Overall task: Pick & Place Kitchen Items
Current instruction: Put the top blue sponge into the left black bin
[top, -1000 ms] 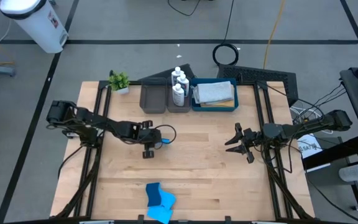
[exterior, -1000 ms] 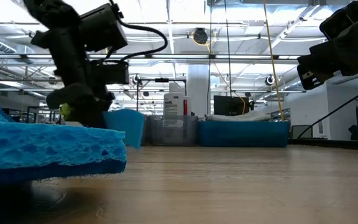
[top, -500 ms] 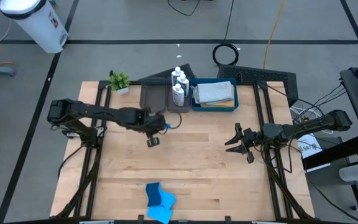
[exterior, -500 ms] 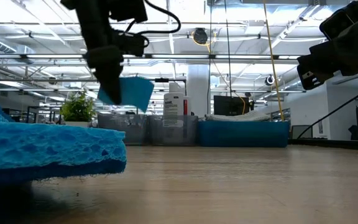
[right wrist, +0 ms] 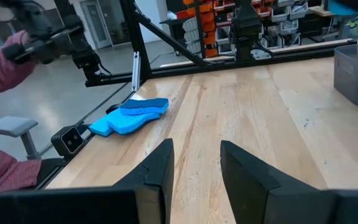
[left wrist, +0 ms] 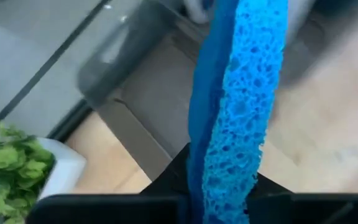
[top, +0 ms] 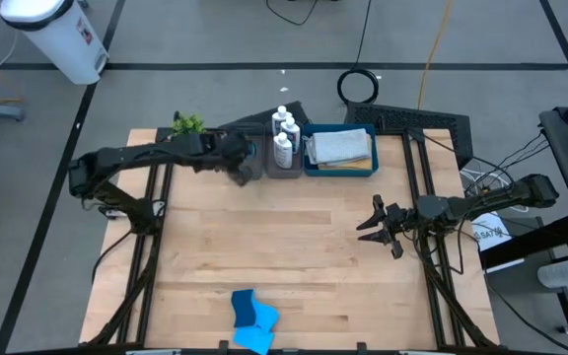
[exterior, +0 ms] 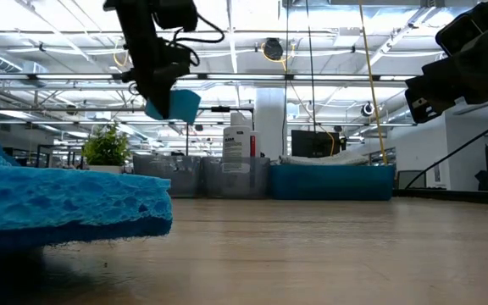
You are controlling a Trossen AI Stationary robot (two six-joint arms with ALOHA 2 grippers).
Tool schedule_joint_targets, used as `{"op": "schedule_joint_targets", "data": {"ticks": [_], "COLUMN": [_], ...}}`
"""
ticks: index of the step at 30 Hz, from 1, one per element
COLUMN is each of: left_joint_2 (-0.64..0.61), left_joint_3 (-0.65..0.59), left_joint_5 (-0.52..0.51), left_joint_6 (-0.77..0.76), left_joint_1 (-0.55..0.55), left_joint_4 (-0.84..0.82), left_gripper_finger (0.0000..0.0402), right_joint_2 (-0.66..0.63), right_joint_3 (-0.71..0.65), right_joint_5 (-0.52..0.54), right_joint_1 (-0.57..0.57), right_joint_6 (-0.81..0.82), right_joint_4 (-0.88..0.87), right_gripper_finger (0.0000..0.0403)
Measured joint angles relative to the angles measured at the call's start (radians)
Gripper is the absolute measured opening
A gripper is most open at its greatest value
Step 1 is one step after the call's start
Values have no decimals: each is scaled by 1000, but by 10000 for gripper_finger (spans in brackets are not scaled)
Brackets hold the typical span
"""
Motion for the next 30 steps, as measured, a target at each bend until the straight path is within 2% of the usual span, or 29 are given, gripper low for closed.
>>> {"op": "schedule_joint_targets", "data": {"ticks": [3, 7, 13, 24, 30], "left_joint_2": [4, 13, 13, 13, 13], "left_joint_3": [-22, -92, -212, -384, -445], "left_joint_5": [-6, 11, 13, 37, 24], "left_joint_6": [-28, -108, -205, -251, -291], "left_joint_1": [67, 127, 190, 204, 204], "left_joint_4": [57, 216, 417, 691, 750], "left_gripper_finger": [16, 10, 36, 12, 50], "right_joint_2": [0, 0, 0, 0, 0], "right_joint_3": [0, 0, 0, 0, 0], "right_joint_5": [0, 0, 0, 3, 5], "right_joint_1": [0, 0, 0, 0, 0], "right_joint_6": [-5, -5, -8, -19, -19], "right_joint_4": [2, 5, 7, 7, 7], "right_gripper_finger": [100, 100, 100, 100, 100]}}
